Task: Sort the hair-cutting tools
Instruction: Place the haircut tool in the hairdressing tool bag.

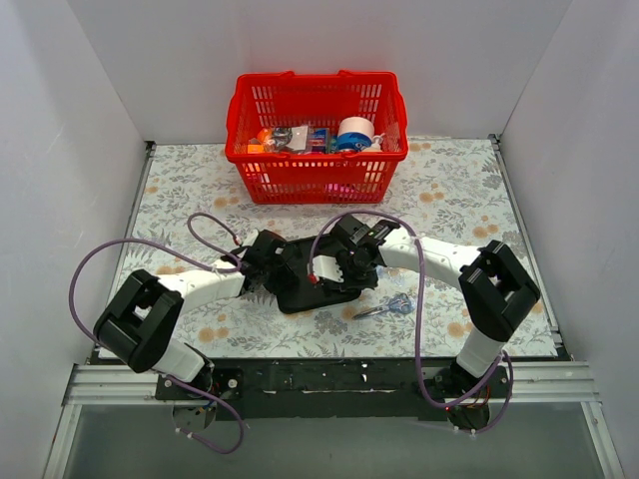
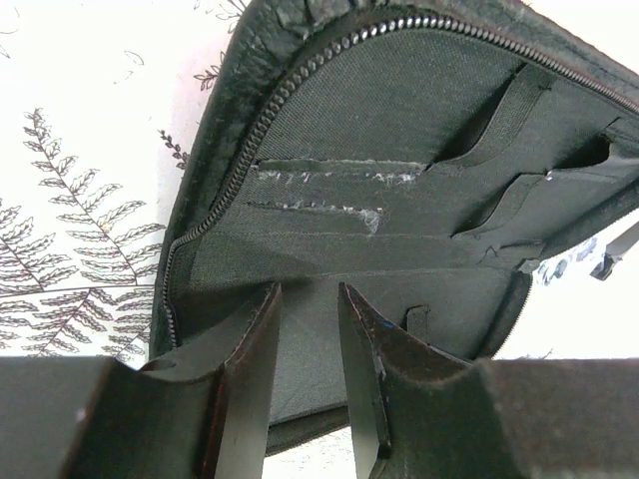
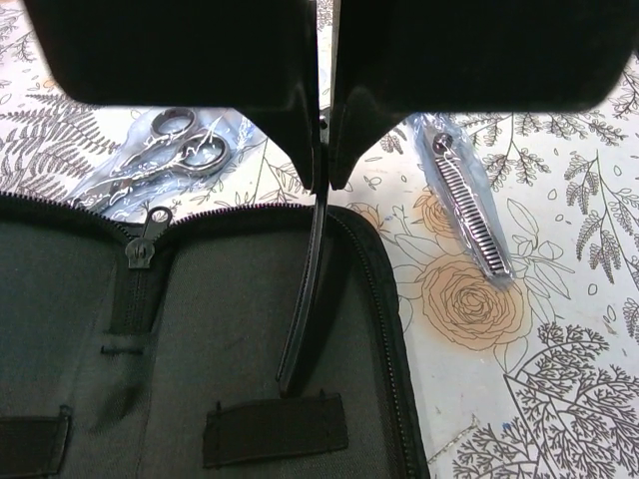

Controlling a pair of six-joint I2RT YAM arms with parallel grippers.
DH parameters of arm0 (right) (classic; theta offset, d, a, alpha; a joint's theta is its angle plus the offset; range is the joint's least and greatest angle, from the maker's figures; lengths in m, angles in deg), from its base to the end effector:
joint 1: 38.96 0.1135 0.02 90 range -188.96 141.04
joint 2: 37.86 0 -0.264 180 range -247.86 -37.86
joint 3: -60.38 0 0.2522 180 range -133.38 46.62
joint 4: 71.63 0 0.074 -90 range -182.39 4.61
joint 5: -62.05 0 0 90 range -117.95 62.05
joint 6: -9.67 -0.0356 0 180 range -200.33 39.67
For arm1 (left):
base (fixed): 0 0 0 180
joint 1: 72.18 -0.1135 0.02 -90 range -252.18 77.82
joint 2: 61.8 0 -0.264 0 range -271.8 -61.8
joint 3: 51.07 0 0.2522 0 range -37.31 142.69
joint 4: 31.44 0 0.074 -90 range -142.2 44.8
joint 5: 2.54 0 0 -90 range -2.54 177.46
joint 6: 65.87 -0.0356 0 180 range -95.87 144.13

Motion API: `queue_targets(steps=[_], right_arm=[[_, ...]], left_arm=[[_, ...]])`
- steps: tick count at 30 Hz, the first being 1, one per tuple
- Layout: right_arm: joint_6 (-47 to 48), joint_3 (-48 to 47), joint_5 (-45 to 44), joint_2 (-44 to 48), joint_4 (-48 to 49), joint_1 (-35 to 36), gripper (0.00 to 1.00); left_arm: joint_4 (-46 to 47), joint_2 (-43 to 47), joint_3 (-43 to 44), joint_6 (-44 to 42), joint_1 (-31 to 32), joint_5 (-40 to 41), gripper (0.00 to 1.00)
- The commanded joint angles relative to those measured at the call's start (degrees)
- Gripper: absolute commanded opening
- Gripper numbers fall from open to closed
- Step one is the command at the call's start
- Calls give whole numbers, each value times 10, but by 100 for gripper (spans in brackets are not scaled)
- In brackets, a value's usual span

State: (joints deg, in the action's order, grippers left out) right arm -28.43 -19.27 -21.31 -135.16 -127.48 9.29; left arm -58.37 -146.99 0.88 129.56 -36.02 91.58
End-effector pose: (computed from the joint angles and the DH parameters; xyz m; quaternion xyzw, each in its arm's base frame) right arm 0.2133 0.2452 0.1940 -0.7630 0.6277 0.0527 0.1450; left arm 0.2141 -0.1533 0.1433 -0.5565 0.7893 -0.2315 0.1174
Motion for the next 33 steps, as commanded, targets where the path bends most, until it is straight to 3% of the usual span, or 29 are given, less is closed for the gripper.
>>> queue_targets(steps=[1,33], right_arm=[[27,-19,22,-11,-12,10,1],[83,-45,111,-87,70,69,1]], left_arm=[[-63,-47,-61,-6,1,-40,29],[-67,-32,-74,-15,-13,-40,29]])
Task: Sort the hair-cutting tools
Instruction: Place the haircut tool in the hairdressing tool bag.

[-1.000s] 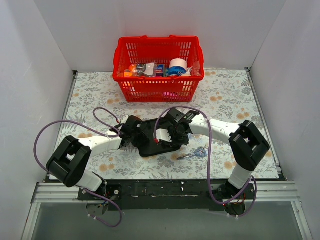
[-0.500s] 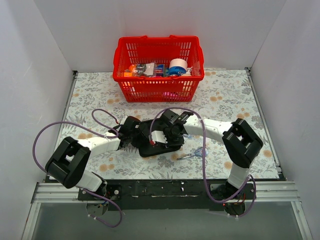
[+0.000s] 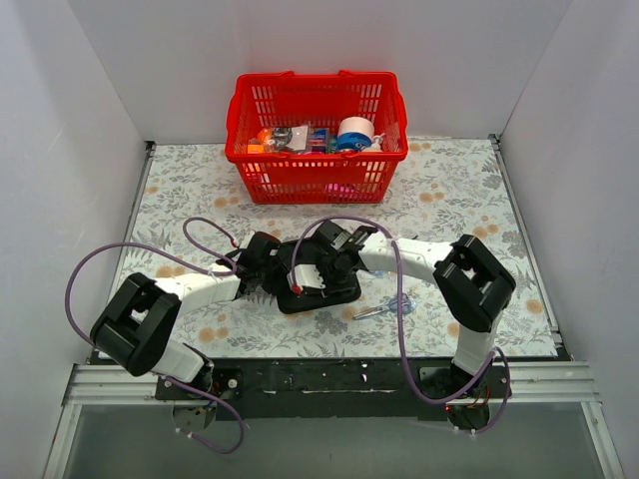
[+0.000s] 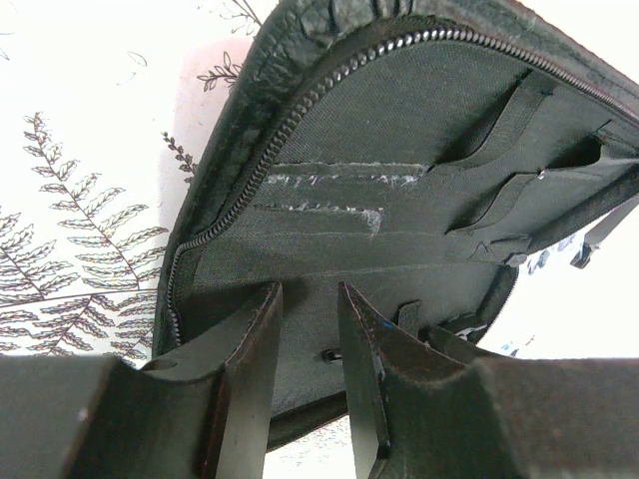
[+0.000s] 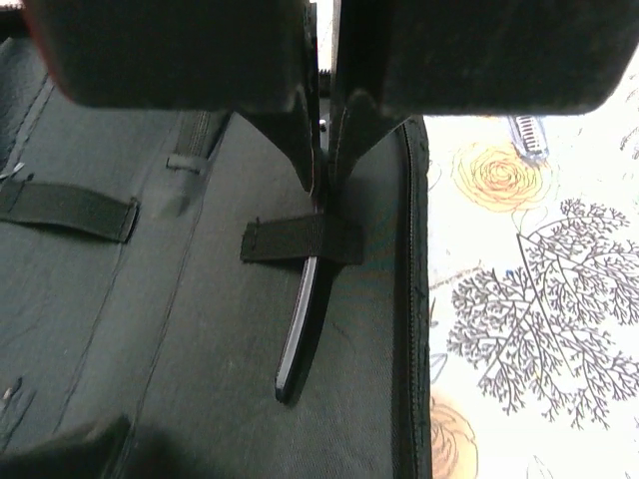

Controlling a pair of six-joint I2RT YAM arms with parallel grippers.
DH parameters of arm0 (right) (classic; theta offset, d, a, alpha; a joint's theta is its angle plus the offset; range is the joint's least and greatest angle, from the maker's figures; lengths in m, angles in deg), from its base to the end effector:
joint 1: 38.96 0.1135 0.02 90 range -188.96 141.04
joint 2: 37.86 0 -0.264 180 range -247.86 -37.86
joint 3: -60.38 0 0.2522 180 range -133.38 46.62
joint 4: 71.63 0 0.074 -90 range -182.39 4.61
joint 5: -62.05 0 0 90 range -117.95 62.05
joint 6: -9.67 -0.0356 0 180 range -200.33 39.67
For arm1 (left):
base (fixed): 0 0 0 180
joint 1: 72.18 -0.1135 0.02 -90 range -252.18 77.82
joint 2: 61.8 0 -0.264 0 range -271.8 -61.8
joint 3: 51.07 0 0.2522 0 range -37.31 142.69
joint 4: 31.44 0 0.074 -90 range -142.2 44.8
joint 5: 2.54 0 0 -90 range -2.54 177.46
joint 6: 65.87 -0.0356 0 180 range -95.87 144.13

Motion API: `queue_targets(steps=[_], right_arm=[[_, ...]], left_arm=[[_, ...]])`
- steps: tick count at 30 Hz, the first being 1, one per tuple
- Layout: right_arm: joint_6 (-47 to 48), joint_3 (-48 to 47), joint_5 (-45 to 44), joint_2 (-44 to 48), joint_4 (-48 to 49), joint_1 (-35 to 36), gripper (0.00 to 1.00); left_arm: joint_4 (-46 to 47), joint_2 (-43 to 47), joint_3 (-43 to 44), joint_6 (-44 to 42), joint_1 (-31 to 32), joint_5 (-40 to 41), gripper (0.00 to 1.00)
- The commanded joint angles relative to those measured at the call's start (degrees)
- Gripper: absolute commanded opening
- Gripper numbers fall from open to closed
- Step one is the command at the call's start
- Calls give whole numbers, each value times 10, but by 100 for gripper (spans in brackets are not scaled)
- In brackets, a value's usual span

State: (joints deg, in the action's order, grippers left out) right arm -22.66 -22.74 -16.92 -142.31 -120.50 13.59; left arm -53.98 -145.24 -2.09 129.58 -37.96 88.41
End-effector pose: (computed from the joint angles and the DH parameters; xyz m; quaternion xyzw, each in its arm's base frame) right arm 0.2121 0.2881 0.1749 -0.8137 0.5473 0.0869 0.1752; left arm 0.2132 -0.1443 0.1412 -0.5603 0.7781 -0.2639 0.1054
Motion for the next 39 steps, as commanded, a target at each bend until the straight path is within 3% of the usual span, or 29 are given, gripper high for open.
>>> queue_targets(steps=[1,14,17,21,22,23,32,35,39], right_arm=[[26,-10,69,-18,1,27,1],[15,-24,78,-23,-33,40,2],[11,-37,83,-27,-52,40,24],[7,-38,78,-16,-52,41,41],[6,-38,77,-13,-51,42,68],[3,-38,75,-5,-51,43,87],[-26,-59,9,64,-59,62,97],[-52,-70,-47,103,-58,71,98],[-112,-87,-195,164,-44,80,98]], left_arm=[[-110,-51,-45,-16,7,-9,29],[-111,-46,-45,-14,7,-9,29],[-111,-44,-45,-13,7,-9,29],[-111,-39,-48,-12,6,-9,29],[-113,-37,-48,-11,7,-9,29],[-113,-37,-48,-11,7,-9,29],[-114,-37,-44,-12,8,-5,28],[-115,-38,-41,-15,8,-4,28],[-119,-38,-35,-21,7,5,28]])
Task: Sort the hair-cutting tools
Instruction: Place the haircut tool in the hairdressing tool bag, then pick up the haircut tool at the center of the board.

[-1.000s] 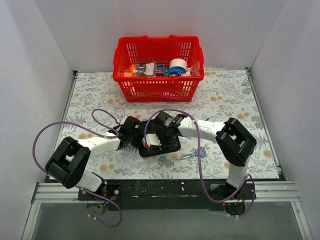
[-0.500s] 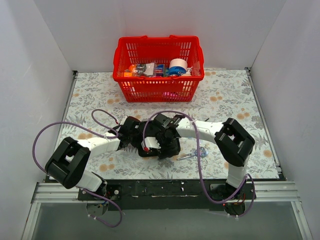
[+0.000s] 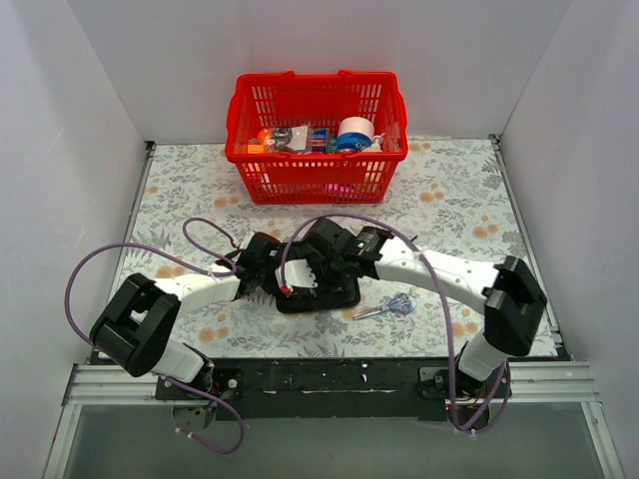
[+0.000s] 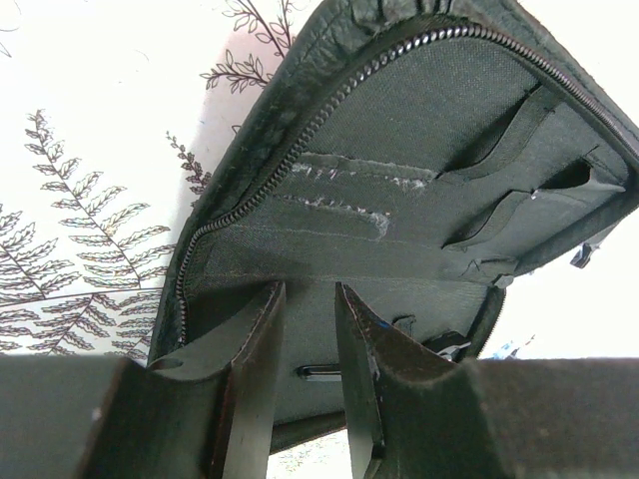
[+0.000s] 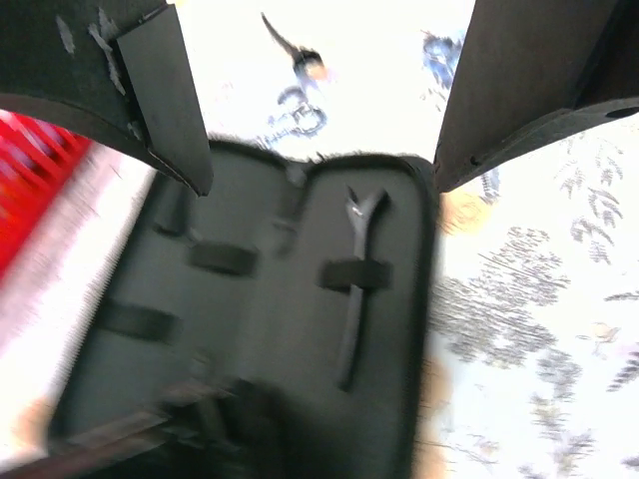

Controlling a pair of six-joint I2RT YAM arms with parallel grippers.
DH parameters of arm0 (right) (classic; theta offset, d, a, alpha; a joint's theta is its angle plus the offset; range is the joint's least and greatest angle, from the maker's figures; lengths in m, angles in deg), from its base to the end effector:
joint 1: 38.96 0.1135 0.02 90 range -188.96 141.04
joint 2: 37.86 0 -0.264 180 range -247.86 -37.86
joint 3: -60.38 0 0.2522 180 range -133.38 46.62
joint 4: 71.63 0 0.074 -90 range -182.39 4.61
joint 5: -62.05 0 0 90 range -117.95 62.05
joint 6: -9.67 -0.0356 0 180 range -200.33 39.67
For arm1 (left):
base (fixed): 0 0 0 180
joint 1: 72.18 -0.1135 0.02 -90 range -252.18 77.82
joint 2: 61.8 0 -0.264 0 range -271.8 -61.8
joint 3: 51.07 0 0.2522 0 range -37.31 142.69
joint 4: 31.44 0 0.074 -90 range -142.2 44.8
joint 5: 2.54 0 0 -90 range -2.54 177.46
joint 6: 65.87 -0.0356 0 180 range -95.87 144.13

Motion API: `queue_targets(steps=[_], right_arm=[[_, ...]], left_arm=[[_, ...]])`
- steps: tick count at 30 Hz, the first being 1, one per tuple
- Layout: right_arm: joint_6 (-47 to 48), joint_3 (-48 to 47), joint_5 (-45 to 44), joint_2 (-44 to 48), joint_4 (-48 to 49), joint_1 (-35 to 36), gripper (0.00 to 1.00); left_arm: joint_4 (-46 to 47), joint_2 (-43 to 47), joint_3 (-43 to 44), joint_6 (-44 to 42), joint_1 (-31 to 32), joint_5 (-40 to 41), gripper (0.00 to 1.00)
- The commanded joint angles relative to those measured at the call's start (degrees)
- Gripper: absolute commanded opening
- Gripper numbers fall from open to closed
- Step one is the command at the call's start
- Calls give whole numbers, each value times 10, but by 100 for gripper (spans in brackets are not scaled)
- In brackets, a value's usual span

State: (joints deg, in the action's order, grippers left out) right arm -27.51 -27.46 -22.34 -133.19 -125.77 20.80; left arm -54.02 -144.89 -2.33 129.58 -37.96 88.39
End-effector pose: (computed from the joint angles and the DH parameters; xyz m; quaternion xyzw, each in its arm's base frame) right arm 0.1715 0.3012 0.2472 -0.8122 0.5274 0.0622 0.2414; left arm 0.2122 -0.1436 0.1414 -0.5601 0.7780 -0.2645 0.1054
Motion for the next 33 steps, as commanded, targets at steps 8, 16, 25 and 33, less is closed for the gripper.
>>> queue_targets(steps=[8,16,25,33], right_arm=[[-279,18,-546,201,203,-7,98],[-573,92,-431,254,158,-167,90],[-870,100,-424,180,111,-223,82],[-1096,120,-392,120,90,-263,76]], left_arm=[[-126,-13,-8,-52,7,7,30],[-151,42,28,-96,8,-2,33],[-142,56,37,-132,8,-33,41],[-134,76,23,-140,8,-29,42]])
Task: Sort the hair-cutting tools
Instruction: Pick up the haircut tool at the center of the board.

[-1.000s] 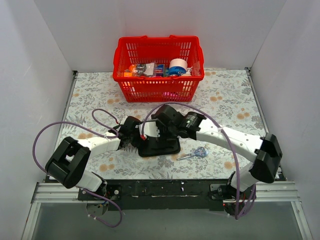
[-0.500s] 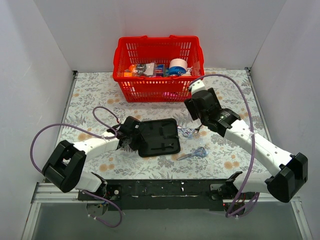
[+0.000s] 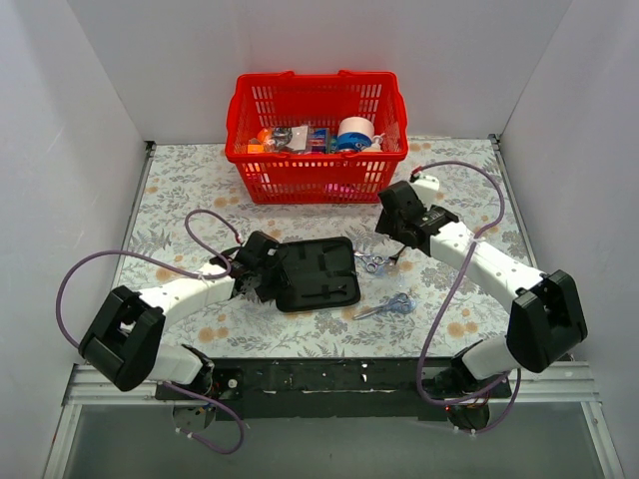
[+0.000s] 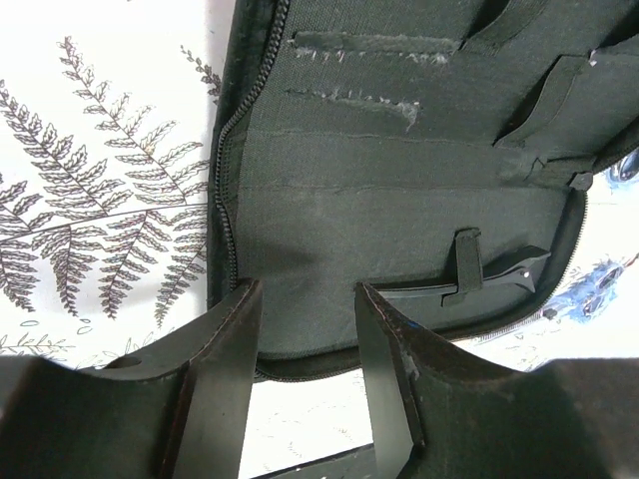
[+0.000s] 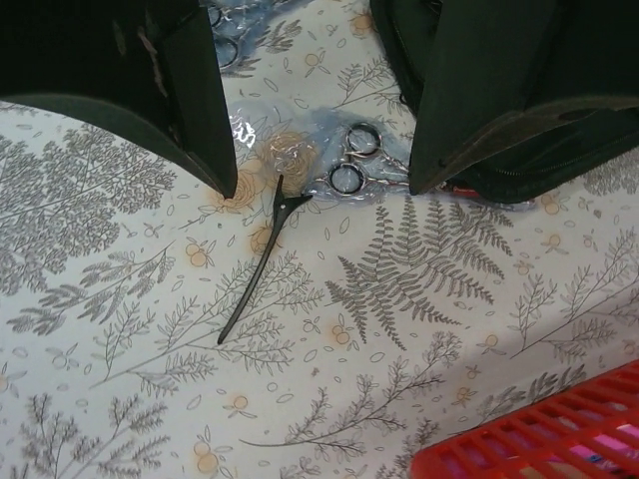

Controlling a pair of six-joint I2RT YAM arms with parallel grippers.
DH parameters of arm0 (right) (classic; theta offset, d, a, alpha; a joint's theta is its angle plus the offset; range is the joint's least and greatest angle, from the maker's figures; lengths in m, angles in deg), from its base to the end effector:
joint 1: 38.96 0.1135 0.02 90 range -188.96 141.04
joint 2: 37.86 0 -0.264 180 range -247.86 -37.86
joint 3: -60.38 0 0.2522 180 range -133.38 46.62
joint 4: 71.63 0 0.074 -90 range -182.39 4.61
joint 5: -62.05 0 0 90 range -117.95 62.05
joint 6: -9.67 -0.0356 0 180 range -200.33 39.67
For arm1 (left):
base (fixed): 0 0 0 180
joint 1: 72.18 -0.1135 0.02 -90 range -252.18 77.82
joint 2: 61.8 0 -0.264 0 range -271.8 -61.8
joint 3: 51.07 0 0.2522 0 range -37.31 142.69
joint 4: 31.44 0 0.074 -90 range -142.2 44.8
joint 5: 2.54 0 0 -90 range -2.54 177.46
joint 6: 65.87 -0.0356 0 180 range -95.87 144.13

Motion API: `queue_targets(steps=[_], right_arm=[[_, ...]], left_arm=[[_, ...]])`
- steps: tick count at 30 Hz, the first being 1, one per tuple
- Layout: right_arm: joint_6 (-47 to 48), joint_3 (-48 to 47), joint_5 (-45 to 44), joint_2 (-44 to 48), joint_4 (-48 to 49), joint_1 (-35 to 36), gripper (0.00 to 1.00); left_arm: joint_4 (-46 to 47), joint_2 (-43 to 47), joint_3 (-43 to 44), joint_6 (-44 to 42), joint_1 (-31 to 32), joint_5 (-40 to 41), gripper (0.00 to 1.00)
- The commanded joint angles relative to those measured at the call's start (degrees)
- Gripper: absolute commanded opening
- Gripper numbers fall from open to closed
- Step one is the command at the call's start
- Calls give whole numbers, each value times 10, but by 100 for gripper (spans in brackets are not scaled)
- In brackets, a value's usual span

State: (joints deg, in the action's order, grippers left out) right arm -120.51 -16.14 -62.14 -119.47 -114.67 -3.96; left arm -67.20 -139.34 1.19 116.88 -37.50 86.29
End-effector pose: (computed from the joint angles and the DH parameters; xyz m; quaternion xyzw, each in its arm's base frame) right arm 0.2586 0.1567 0.2753 0.1453 0.8871 -0.0092 0.4381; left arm 0.2004 -0.1395 0.1677 -0.4677 0.8477 -0.2286 0.1019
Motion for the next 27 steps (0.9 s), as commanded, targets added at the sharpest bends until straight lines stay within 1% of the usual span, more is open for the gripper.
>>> queue_targets(steps=[1,3,4,8,22,27], right_arm=[[-182,8,5,-29,-26,-16,74],[-205,10,13,-41,-31,-20,73],[-228,12,12,-50,-33,-20,70],[-255,15,15,-72,-40,-20,65],[-264,38,12,-108,-49,-41,63],[-256,37,23,-121,-25,-54,57]], left_arm=[[1,20,-15,-13,2,-15,42],[12,21,-23,-11,2,-23,42],[14,22,-26,-9,2,-28,42],[27,24,-37,-8,3,-45,41],[39,39,-54,-9,2,-59,41],[40,42,-55,-11,3,-59,41]])
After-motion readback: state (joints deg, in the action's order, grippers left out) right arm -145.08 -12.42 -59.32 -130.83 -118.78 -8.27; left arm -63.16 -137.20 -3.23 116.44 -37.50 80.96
